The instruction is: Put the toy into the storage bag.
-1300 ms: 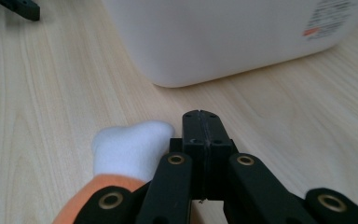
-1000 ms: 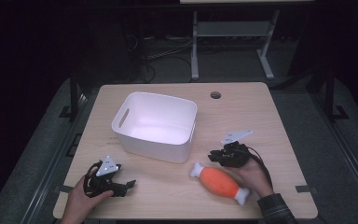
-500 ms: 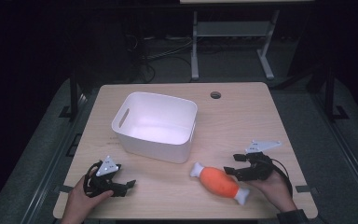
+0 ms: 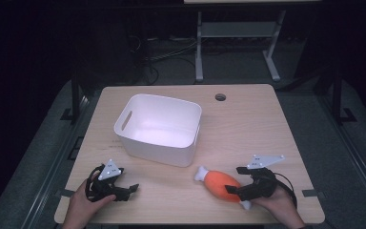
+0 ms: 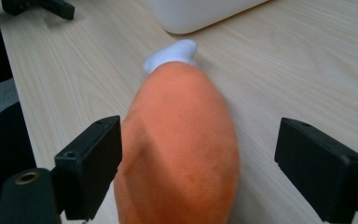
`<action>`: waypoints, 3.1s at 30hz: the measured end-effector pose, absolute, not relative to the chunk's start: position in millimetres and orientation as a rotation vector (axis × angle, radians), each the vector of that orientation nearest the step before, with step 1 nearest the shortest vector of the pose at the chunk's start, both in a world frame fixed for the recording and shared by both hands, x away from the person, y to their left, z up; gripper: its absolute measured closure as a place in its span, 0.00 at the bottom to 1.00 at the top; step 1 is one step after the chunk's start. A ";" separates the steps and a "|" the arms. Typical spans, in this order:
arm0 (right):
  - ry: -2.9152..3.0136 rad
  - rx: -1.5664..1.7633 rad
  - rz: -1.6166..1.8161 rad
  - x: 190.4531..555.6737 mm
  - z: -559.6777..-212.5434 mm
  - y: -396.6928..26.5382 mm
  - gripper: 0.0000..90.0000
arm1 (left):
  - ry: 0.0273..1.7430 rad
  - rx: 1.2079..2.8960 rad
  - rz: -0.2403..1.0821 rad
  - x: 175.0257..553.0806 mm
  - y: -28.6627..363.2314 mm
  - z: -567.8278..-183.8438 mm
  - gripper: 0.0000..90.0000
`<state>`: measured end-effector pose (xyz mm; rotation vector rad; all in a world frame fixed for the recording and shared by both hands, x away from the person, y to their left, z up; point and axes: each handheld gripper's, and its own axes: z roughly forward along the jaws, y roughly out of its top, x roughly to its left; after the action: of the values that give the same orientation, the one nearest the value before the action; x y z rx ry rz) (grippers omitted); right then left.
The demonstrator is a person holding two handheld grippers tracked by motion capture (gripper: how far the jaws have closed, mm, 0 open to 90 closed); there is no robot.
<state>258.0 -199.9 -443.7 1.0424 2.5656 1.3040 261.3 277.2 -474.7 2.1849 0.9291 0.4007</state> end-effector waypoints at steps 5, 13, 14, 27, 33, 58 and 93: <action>2.601 1.021 1.289 258.1 -449.7 -190.2 0.16 | 0.929 2.184 0.400 261.3 277.2 -474.7 0.14; 2.657 1.023 1.258 260.6 -459.1 -182.5 0.15 | 0.929 2.185 0.401 261.3 277.2 -474.7 0.14; 2.670 1.021 1.257 260.9 -460.7 -181.7 0.15 | 0.929 2.184 0.401 261.3 277.2 -474.7 0.14; 2.739 0.954 1.188 257.3 -469.7 -172.3 0.17 | 0.929 2.185 0.400 261.3 277.2 -474.7 0.14; 2.742 0.917 1.187 255.3 -469.6 -172.0 0.23 | 0.929 2.184 0.401 261.3 277.2 -474.7 0.14; 2.712 0.881 1.202 257.0 -459.0 -182.5 0.27 | 0.930 2.185 0.400 261.3 277.2 -474.7 0.14; 2.677 0.725 1.301 279.3 -413.9 -198.6 0.28 | 0.929 2.185 0.400 261.3 277.2 -474.7 0.14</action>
<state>279.3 -198.6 -413.9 0.7251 2.6773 1.3006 261.3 277.2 -474.7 2.1849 0.9294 0.4001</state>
